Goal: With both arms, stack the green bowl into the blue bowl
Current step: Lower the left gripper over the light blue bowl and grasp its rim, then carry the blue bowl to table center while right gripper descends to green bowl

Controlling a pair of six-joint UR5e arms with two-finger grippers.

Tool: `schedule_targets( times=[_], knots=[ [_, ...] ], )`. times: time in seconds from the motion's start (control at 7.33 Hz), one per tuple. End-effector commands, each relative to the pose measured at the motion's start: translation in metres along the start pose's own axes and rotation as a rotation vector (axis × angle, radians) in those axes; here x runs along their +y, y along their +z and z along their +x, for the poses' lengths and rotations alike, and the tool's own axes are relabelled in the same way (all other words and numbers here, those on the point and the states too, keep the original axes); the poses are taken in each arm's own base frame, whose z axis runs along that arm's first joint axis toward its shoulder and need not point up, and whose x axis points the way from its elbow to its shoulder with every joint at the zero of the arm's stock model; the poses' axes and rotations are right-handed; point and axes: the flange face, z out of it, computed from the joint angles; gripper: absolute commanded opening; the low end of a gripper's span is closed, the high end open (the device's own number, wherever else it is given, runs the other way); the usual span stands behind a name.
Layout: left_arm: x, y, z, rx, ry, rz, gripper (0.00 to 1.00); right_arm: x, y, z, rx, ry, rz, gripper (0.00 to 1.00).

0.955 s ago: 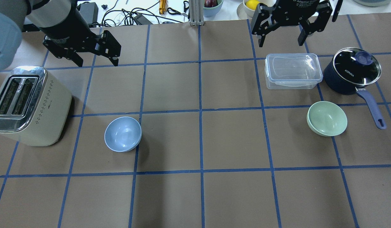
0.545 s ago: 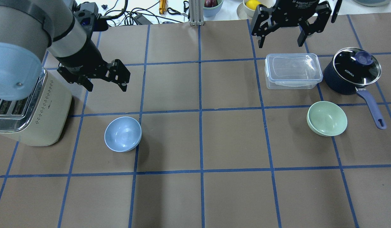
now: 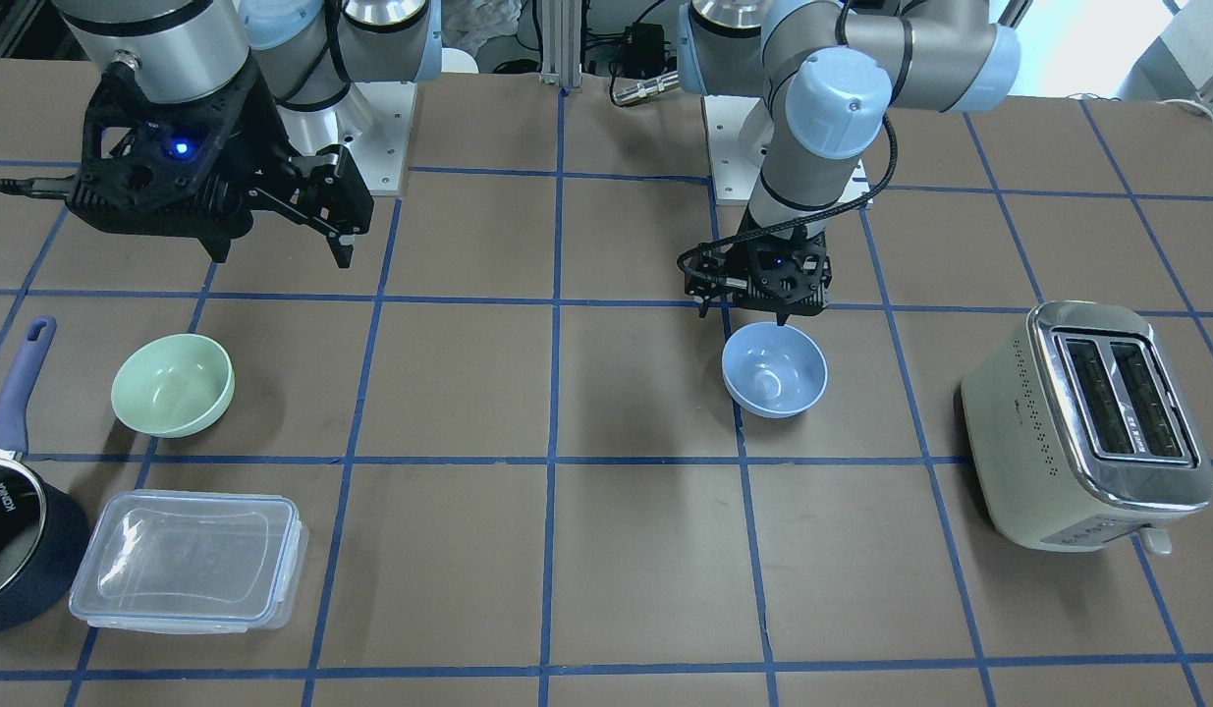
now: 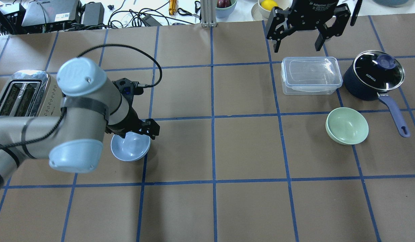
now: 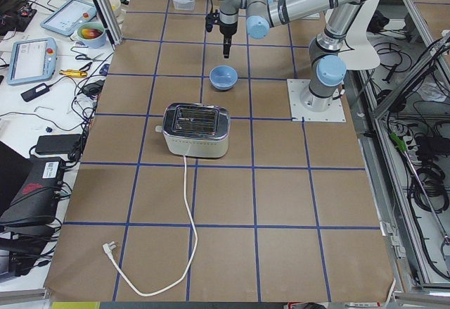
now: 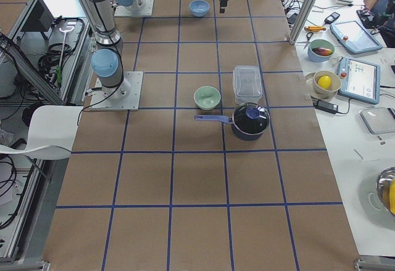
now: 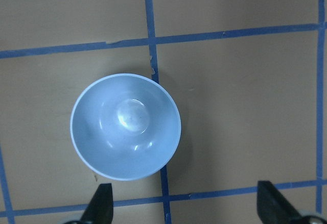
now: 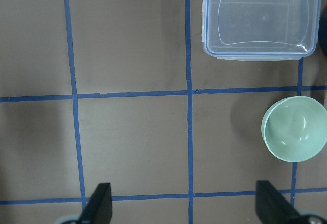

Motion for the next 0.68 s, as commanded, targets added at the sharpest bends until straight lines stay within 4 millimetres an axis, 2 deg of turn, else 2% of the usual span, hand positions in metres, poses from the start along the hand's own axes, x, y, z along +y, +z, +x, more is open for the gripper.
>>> schedule_targets(
  times=[0.0, 0.14, 0.27, 0.55],
  knots=[
    [0.015, 0.046, 0.003, -0.001, 0.012, 0.031, 0.91, 0.0, 0.0, 0.001, 0.003, 0.002, -0.003, 1.0],
    [0.016, 0.058, 0.007, -0.002, 0.022, 0.011, 0.9, -0.001, 0.0, 0.003, 0.0, 0.007, -0.003, 1.0],
    [0.014, 0.069, 0.012, -0.025, 0.037, 0.024, 0.83, -0.001, 0.0, 0.003, 0.001, 0.005, -0.003, 1.0],
    [0.01, 0.081, 0.013, -0.044, 0.034, 0.006, 0.18, -0.002, 0.0, 0.006, 0.001, 0.009, -0.003, 1.0]
  ],
)
